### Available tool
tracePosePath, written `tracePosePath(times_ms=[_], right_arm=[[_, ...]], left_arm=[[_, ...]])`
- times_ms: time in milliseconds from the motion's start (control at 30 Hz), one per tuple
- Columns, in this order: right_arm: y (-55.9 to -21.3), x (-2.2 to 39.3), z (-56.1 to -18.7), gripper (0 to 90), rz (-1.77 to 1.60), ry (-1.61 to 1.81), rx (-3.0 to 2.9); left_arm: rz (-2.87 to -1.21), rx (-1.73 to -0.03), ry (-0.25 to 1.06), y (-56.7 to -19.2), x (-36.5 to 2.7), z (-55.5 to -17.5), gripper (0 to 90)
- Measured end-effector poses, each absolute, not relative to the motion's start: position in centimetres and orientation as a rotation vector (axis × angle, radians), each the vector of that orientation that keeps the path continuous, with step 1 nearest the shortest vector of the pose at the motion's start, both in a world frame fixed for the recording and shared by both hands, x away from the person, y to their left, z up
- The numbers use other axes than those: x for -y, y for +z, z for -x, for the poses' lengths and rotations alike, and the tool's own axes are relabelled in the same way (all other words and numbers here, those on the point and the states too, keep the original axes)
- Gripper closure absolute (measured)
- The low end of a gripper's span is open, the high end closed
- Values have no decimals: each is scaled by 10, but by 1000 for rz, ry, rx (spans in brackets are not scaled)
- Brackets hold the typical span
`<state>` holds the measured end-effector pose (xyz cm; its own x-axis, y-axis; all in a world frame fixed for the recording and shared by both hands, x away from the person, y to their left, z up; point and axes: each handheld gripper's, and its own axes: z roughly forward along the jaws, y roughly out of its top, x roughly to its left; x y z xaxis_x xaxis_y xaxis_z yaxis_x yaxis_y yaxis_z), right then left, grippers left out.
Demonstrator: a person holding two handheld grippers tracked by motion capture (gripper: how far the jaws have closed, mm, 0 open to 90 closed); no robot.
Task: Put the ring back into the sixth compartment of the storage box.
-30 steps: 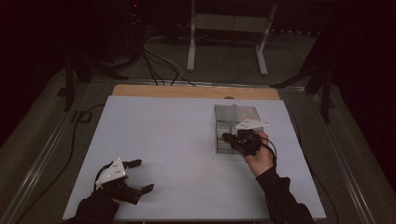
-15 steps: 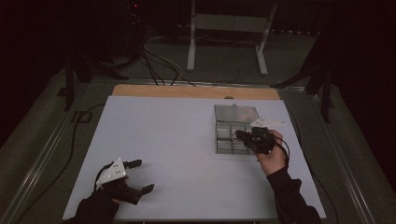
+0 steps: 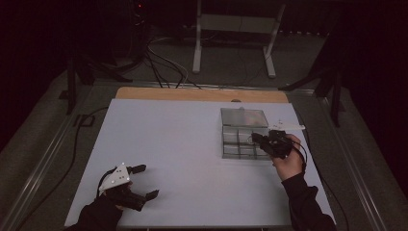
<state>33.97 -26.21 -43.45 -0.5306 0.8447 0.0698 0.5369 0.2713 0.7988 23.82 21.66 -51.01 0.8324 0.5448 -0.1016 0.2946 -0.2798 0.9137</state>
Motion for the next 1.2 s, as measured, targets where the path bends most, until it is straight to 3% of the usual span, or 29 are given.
tracePosePath(times_ms=[1200], right_arm=[[-442, 306, -342, 875, -1393, 1108, -2082]], left_arm=[[-1888, -629, 280, -510, -216, -238, 6]])
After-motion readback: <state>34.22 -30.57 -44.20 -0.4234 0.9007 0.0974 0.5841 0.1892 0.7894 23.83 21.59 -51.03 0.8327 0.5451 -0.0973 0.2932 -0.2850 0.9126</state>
